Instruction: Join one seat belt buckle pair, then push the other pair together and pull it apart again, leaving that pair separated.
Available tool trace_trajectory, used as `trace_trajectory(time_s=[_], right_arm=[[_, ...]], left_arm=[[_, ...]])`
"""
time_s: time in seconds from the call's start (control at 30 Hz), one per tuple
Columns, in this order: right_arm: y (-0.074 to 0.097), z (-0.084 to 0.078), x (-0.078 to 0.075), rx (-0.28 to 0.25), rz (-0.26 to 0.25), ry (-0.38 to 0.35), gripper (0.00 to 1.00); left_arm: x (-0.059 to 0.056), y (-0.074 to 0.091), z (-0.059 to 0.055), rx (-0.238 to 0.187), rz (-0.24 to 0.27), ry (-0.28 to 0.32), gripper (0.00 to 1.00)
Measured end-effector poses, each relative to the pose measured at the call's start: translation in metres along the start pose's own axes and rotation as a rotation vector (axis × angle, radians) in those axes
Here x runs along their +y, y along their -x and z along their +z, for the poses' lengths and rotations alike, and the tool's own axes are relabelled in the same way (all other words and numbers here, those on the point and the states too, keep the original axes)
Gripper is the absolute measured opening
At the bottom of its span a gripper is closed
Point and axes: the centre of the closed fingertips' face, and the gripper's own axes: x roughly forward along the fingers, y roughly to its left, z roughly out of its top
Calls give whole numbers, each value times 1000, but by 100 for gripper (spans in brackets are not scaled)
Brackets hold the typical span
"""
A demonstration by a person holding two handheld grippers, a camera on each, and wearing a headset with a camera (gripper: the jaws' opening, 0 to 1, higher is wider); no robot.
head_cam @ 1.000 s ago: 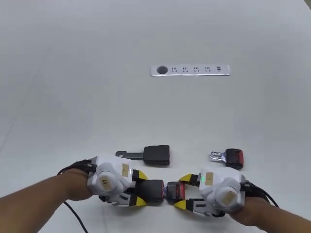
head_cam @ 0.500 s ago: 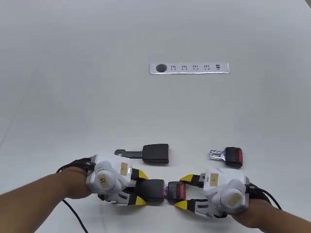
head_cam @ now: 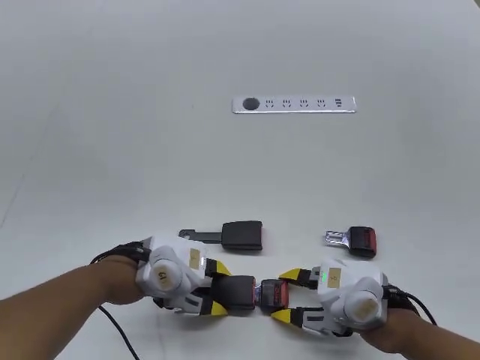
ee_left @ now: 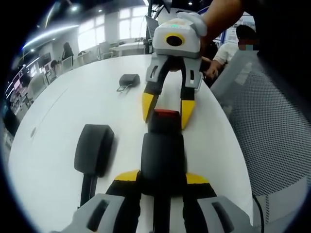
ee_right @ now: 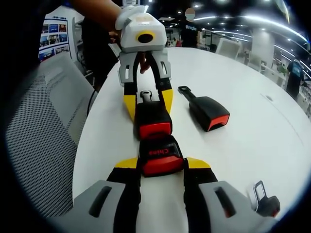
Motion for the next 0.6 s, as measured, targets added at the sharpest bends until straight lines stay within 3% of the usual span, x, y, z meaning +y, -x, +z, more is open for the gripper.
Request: trace_trajectory(time_s=[0.2, 0.4, 0.43, 0.47, 0.57, 0.6], right_arm=[[-1, 0, -1, 23, -4, -24, 34], [-1, -1, 0, 57, -22, 24, 36], [2, -4, -4, 77, -61, 53, 38], [4, 3, -2, 54, -47, 51, 39], [10, 12, -2, 60, -76, 43, 41], [4, 4, -5, 60, -72, 37, 43]], left_arm=[[-1, -1, 2, 34, 18, -5, 34], [-2, -3, 3, 61, 29, -9, 35], [-2, -3, 3, 65, 33, -3, 35], [-2, -3, 3, 70, 39, 11, 36], [-4, -4, 4, 78, 43, 43, 40], [-7, -3, 4, 79, 35, 61, 43]])
